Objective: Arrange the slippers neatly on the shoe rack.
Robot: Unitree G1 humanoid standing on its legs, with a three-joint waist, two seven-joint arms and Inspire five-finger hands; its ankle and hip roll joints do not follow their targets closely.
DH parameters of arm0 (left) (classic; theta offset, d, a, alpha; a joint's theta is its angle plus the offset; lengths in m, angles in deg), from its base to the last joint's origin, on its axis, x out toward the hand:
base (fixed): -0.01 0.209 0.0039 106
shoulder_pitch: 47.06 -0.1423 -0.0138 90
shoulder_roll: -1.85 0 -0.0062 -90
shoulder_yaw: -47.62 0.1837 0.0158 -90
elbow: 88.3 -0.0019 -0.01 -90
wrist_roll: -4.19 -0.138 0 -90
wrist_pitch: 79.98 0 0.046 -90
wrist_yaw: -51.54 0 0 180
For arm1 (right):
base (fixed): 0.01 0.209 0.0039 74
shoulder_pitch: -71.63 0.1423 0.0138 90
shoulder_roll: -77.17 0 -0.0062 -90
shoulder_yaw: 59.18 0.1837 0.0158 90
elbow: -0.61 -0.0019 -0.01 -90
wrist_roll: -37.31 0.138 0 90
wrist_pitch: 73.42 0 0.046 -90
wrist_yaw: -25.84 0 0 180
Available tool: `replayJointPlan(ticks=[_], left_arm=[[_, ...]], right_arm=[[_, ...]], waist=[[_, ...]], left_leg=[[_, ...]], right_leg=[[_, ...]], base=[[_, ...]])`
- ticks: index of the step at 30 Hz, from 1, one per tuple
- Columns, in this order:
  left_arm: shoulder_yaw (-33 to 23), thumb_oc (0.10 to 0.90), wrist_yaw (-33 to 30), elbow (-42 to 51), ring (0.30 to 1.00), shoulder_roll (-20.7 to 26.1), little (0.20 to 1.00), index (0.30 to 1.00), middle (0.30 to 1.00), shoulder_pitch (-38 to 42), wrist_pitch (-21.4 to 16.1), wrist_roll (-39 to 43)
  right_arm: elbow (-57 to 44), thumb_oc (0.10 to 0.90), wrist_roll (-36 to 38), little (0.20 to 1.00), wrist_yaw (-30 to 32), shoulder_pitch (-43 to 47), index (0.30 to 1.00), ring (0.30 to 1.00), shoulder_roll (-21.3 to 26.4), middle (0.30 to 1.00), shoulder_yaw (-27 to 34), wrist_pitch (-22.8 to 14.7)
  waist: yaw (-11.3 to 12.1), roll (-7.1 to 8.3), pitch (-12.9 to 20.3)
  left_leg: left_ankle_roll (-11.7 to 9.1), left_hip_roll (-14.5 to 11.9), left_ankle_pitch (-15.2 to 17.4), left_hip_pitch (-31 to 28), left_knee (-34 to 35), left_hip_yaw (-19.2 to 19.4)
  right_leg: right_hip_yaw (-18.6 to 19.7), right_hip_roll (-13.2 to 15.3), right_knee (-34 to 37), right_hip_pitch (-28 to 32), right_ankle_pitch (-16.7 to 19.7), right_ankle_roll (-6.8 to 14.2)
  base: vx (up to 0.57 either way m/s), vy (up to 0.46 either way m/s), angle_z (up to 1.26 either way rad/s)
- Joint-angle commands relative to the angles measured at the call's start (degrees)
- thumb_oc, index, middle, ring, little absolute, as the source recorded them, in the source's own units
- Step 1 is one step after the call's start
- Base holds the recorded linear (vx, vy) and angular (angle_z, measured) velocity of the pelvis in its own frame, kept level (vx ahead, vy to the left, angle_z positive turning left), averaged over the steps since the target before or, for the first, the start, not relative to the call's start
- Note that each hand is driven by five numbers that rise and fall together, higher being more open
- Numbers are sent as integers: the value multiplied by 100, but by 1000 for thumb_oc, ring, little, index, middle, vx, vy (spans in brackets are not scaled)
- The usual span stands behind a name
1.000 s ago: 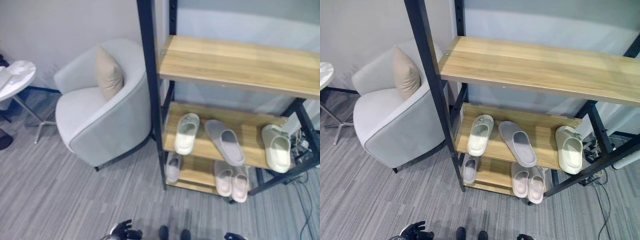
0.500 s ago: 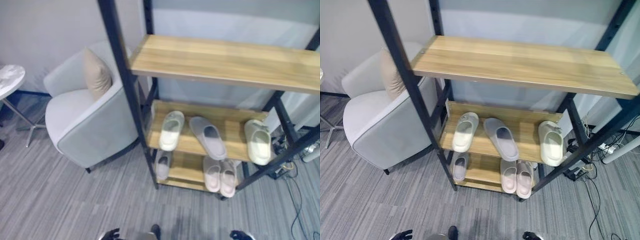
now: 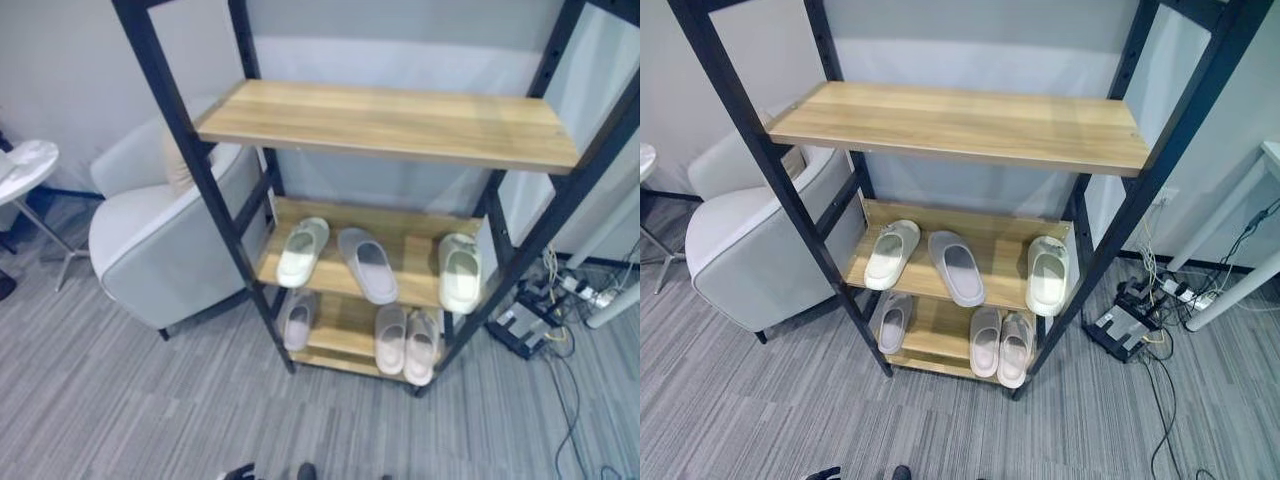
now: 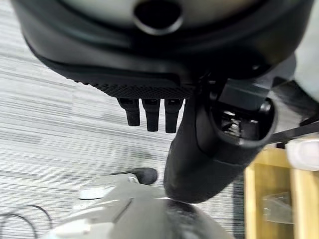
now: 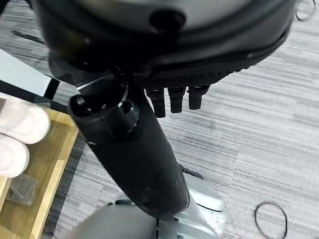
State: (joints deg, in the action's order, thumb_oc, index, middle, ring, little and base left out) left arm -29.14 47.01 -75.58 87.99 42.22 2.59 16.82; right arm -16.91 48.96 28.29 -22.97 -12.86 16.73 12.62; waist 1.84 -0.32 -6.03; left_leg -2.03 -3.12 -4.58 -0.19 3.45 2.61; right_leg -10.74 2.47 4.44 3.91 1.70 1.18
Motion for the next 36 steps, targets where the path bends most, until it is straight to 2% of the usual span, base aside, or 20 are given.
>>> replayJointPlan(ticks=[1, 8, 9, 11, 12, 13, 14, 15, 16, 19, 21, 22, 24, 28, 31, 36], left_arm=[[-17, 800, 122, -251, 900, -142, 900, 900, 900, 336, -57, -274], [7, 800, 147, -144, 900, -113, 900, 900, 900, 298, -82, -302], [612, 800, 237, 61, 900, 8, 900, 900, 900, 977, -23, -929], [706, 800, 232, 101, 900, 31, 900, 900, 900, 961, -24, -1108], [688, 800, 225, 96, 900, 60, 900, 900, 900, 915, -13, -1146], [688, 800, 225, 96, 900, 60, 900, 900, 900, 914, -12, -1146], [707, 800, 276, 86, 900, 74, 900, 900, 900, 923, 10, -1160], [707, 800, 275, 85, 900, 73, 900, 900, 900, 925, 10, -1161], [882, 800, 285, 80, 900, 55, 900, 900, 900, 951, -7, -1459], [1044, 800, 326, 204, 900, -92, 900, 900, 900, 895, -84, -1562], [1038, 800, 238, 315, 900, -116, 900, 900, 900, 943, -85, -1477], [980, 800, 199, 342, 900, -148, 900, 900, 900, 969, -89, -1373], [849, 800, 137, 326, 900, -153, 900, 900, 900, 922, -78, -1241], [652, 800, 69, 26, 900, -105, 900, 900, 900, 830, -56, -1115], [470, 800, 64, -218, 900, -18, 900, 900, 900, 750, 3, -1186], [419, 800, 52, -234, 900, 140, 900, 900, 900, 793, 9, -1267]], right_arm=[[-67, 800, 386, 900, -85, 374, 900, 900, 1, 900, 150, -262], [14, 800, 470, 900, -111, 323, 900, 900, -53, 900, 306, -213], [627, 800, 1173, 900, -547, 537, 900, 900, -51, 900, 848, 110], [612, 800, 1073, 900, -530, 572, 900, 900, -54, 900, 760, 108], [549, 800, 981, 900, -484, 607, 900, 900, -31, 900, 692, 56], [548, 800, 981, 900, -484, 607, 900, 900, -31, 900, 692, 56], [491, 800, 999, 900, -508, 662, 900, 900, -18, 900, 673, 31], [491, 800, 999, 900, -508, 664, 900, 900, -18, 900, 673, 32], [308, 800, 1139, 900, -500, 659, 900, 900, 2, 900, 651, -45], [244, 800, 1159, 900, -471, 619, 900, 900, 66, 900, 635, -114], [243, 800, 1253, 900, -412, 602, 900, 900, 99, 900, 683, -121], [260, 800, 1246, 900, -360, 635, 900, 900, 129, 900, 695, -133], [227, 800, 1293, 900, -286, 629, 900, 900, 127, 900, 694, -169], [-74, 800, 1376, 900, -334, 687, 900, 900, 130, 900, 567, -230], [-90, 800, 1540, 900, -470, 643, 900, 900, 64, 900, 649, -207], [-240, 800, 1428, 900, -478, 658, 900, 900, 50, 900, 622, -209]], waist=[[34, -55, -97], [6, -101, -74], [-660, -183, -410], [-699, -220, -446], [-690, -258, -442], [-696, -260, -444], [-730, -267, -455], [-736, -268, -454], [-782, -186, -416], [-700, -118, -435], [-658, -44, -548], [-646, -33, -618], [-560, -20, -629], [-369, 3, -647], [-364, 11, -535], [-370, 154, -496]], left_leg=[[-66, 75, 415, 228, -495, -440], [18, 156, 587, 35, -553, -462], [163, 77, 615, 51, -503, 383], [192, 92, 668, -123, -378, 532], [192, 118, 700, -263, -260, 671], [190, 116, 700, -267, -257, 665], [189, 140, 697, -230, -340, 641], [189, 140, 700, -223, -346, 634], [171, 238, 756, -176, -452, 599], [34, 267, 944, 7, -1100, 713], [-176, 137, 776, 443, -1788, 733], [-196, 20, 765, 630, -1923, 782], [-128, -86, 803, 794, -1707, 782], [-247, -295, 231, 1102, -962, 209], [-259, -330, 190, 830, -554, 213], [-95, -173, 384, 777, -690, 325]], right_leg=[[168, 179, -553, 129, -765, 383], [212, 268, -762, 216, -848, 422], [987, 460, -2087, -669, -453, 687], [710, 360, -2245, -841, -505, 696], [267, 226, -2154, -989, -572, 624], [261, 225, -2150, -982, -573, 622], [27, 103, -2001, -1040, -666, 583], [20, 104, -2002, -1041, -667, 583], [276, -28, -1469, -755, -733, 429], [195, -17, -1071, -460, -757, 260], [169, 33, -927, -310, -771, 193], [113, 59, -911, -277, -824, 179], [109, 81, -891, -195, -931, 173], [254, 80, -850, -62, -1027, 243], [326, 146, -820, 49, -1068, 337], [558, 347, -1015, -71, -908, 522]], base=[[58, 27, -3], [78, 76, 1], [78, 139, 0], [113, 129, -18], [104, 61, -41], [113, 0, -67], [51, -36, -58], [125, -84, -38], [113, -57, 6], [99, -58, 23], [23, -40, 10], [48, 25, 30], [140, 82, 35], [202, 142, 8], [253, 234, -36], [191, 234, -28]])
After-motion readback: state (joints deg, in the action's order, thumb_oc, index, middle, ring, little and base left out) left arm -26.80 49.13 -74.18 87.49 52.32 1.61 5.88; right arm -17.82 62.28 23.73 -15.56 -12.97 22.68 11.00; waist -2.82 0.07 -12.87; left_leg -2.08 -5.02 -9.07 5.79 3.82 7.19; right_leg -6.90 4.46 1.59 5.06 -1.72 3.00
